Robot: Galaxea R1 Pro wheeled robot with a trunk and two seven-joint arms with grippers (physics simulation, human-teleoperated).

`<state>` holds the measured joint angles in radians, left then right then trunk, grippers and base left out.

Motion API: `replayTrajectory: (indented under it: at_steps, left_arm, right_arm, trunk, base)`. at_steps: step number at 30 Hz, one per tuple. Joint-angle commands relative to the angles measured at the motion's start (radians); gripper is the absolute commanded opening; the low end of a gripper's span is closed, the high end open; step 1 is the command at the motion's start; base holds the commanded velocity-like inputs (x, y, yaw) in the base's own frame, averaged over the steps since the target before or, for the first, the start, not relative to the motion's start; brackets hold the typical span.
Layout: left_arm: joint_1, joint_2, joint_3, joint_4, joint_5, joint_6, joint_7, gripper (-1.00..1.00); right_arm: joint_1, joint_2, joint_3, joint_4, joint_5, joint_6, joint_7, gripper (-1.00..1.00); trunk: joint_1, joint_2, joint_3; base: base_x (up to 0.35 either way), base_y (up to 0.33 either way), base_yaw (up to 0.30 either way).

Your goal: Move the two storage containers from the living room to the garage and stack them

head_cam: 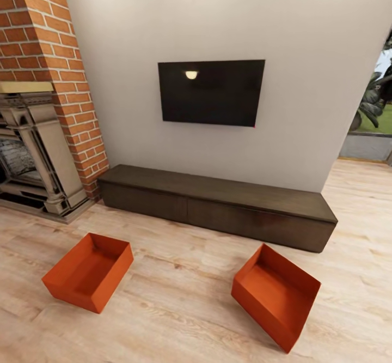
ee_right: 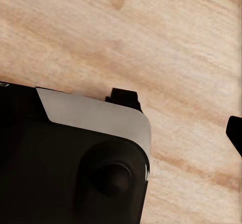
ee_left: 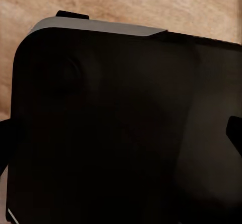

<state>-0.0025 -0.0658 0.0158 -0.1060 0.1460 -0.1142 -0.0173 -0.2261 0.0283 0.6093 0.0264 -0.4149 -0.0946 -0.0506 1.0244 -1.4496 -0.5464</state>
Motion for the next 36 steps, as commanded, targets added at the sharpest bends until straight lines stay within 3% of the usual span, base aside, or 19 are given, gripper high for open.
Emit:
replayTrajectory:
  at_steps: [1,27,36]
  left_arm:
    - [0.000,0.000,0.001,0.000,0.007,-0.002,-0.002,1.00]
    - [0.000,0.000,0.003,-0.001,0.005,-0.005,-0.001,1.00]
    - [0.000,0.000,0.004,-0.001,0.004,-0.005,-0.001,1.00]
  right_arm:
    - [-0.001,0.001,0.008,0.003,-0.009,-0.005,-0.001,1.00]
    - [-0.001,0.001,0.007,0.003,-0.009,-0.005,-0.002,1.00]
    - [-0.001,0.001,0.007,0.003,-0.009,-0.005,-0.002,1.00]
  trunk:
    - [0.001,0.000,-0.001]
    - [0.001,0.000,-0.001]
    - [0.001,0.000,-0.001]
  base:
    - [0.337,0.000,0.000]
    - [0.335,0.000,0.000]
    - [0.071,0.000,0.000]
